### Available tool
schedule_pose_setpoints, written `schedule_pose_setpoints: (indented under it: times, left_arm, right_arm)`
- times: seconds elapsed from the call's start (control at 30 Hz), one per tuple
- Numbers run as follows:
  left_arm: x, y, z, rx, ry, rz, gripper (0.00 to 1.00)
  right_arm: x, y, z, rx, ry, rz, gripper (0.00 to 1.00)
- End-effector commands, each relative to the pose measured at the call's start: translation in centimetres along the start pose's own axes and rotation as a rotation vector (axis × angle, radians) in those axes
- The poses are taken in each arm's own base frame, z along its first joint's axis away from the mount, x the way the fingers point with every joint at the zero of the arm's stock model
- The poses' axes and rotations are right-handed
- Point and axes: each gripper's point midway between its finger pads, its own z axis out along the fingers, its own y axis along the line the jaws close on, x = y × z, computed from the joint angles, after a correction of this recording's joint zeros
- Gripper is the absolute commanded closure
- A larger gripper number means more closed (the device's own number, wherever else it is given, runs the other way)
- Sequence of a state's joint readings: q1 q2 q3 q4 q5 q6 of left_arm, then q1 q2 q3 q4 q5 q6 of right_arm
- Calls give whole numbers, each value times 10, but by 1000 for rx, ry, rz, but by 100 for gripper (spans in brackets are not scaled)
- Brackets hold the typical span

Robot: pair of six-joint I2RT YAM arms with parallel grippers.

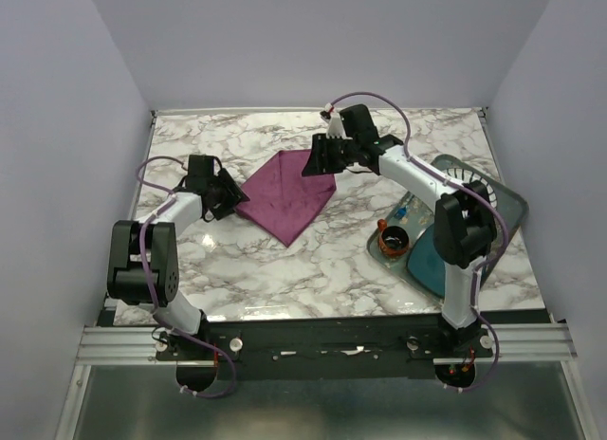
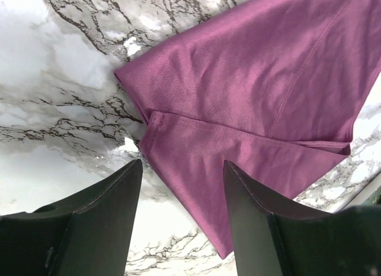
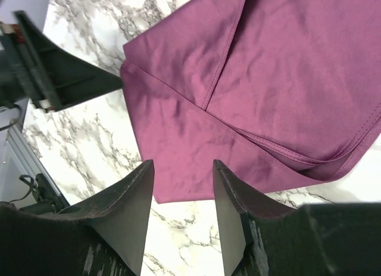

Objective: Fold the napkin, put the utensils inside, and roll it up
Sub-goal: Fold the napkin

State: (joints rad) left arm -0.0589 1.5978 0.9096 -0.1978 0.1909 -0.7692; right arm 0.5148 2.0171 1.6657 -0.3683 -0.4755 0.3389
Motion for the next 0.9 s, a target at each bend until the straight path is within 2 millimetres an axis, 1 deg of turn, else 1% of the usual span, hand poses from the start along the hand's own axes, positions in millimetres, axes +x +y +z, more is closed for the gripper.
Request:
schedule_pose_setpoints:
  times: [0.0, 0.07, 0.1, 0.2, 0.27, 0.3, 0.37, 0.4, 0.47, 0.57, 0.6, 0.67, 0.87]
  left_arm:
    - [5, 10, 11, -28, 21, -36, 37]
    - [7, 14, 16, -40, 25, -33, 40]
    - [8, 16, 18, -43, 32, -33, 42]
    - [7, 14, 21, -28, 21, -33, 44]
    - [7, 15, 23, -32, 20, -29, 49]
    - [7, 16, 23, -33, 22, -29, 56]
    - [4, 15, 23, -31, 10, -24, 63]
    - [0, 12, 20, -25, -6, -18, 68]
    - [-4, 9, 16, -25, -28, -3, 70]
    - [-8, 6, 12, -19, -37, 8, 80]
    - [-8, 6, 13, -18, -32, 9, 89]
    - [-9, 4, 13, -12, -36, 6, 100]
    - [-17, -3, 12, 7, -63, 14, 100]
  right_arm:
    - [0, -4, -12, 36, -10, -6, 47]
    - [-1, -2, -16, 34, -16, -10, 47]
    - [-2, -2, -18, 37, -20, -12, 47]
    - [-2, -4, -20, 47, -23, -13, 47]
    - [-2, -4, -21, 45, -21, -11, 46]
    - [-2, -5, -20, 45, -22, -9, 46]
    - [-2, -4, -20, 42, -21, -9, 46]
    - [-1, -5, -19, 42, -16, -5, 46]
    - [0, -5, -19, 41, -14, -3, 46]
    - [1, -5, -17, 35, -8, 2, 46]
    - [3, -6, -15, 33, -3, 9, 46]
    - [3, -5, -15, 26, -1, 10, 46]
    - [7, -7, -11, 24, 13, 20, 46]
